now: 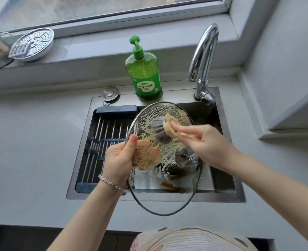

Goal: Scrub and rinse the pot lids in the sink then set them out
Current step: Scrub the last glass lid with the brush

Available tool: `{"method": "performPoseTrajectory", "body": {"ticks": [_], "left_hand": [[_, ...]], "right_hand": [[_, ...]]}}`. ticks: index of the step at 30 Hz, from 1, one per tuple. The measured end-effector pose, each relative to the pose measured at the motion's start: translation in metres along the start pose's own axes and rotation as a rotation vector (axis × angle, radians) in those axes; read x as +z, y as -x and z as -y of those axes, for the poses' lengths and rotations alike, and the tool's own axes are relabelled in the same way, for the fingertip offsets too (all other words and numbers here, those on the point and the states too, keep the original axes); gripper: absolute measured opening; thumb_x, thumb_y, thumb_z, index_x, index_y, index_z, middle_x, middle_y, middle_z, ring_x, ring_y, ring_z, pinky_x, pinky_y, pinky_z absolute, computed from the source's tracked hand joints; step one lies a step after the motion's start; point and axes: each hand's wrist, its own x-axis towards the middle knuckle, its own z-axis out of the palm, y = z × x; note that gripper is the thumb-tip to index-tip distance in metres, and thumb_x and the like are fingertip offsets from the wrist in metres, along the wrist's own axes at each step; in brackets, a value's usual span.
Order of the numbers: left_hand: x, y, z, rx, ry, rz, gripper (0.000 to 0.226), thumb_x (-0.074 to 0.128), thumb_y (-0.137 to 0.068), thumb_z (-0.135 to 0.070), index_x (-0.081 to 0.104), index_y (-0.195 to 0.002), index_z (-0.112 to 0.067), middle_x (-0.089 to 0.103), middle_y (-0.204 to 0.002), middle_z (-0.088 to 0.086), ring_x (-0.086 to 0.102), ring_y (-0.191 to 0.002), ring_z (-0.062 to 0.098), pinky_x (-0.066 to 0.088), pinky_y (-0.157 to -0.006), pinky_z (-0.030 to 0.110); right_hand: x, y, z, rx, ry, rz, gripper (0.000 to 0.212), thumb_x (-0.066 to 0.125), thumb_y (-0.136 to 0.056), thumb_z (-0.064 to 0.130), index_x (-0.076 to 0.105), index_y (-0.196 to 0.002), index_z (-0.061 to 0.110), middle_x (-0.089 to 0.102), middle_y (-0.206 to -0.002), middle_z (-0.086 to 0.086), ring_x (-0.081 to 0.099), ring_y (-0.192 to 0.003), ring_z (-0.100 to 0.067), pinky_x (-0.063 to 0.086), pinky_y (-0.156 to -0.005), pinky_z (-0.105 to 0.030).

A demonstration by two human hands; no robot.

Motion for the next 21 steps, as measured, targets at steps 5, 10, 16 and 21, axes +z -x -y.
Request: {"method": "performPoseTrajectory", "body": {"ticks": [5, 10, 16, 21], "left_hand": [[-0.003, 0.001, -0.001, 0.017, 0.006, 0.038, 0.047, 0.068, -0.056, -0.063, 0.076, -0.063, -0.017, 0.071, -0.062, 0.005, 0.070, -0.059, 0.016, 0.057, -0.053, 0.025], [-0.010, -0.004, 0.001, -0.003, 0.082, 0.003, 0.069, 0.078, -0.028, -0.073, 0.077, -0.066, -0.016, 0.072, -0.067, 0.008, 0.071, -0.062, 0.019, 0.056, -0.053, 0.025], [-0.013, -0.004, 0.001, 0.017, 0.095, 0.019, 0.071, 0.079, -0.028, -0.072, 0.077, -0.067, -0.013, 0.072, -0.067, 0.011, 0.071, -0.063, 0.021, 0.057, -0.054, 0.027], [-0.017, -0.004, 0.006, -0.016, 0.125, 0.009, 0.072, 0.081, -0.029, -0.070, 0.077, -0.070, -0.011, 0.072, -0.072, 0.015, 0.071, -0.068, 0.026, 0.059, -0.064, 0.039]], "right_hand": [[-0.028, -0.023, -0.029, 0.195, 0.025, -0.170, 0.040, 0.055, -0.090, 0.043, 0.057, -0.126, 0.028, 0.063, -0.120, 0.012, 0.058, -0.108, -0.004, 0.045, -0.099, -0.034], [-0.005, -0.002, -0.023, 0.078, 0.012, -0.034, 0.034, 0.056, -0.090, 0.034, 0.053, -0.124, 0.036, 0.068, -0.091, 0.022, 0.067, -0.089, -0.004, 0.053, -0.081, -0.024], [-0.005, 0.002, -0.030, 0.146, 0.013, -0.158, 0.033, 0.055, -0.092, 0.027, 0.054, -0.122, 0.040, 0.068, -0.100, 0.014, 0.061, -0.098, -0.012, 0.045, -0.094, -0.032], [-0.017, -0.004, -0.043, 0.218, -0.033, -0.222, 0.033, 0.056, -0.088, 0.035, 0.059, -0.121, 0.029, 0.049, -0.057, 0.029, 0.046, -0.055, 0.008, 0.037, -0.061, -0.011]]}}
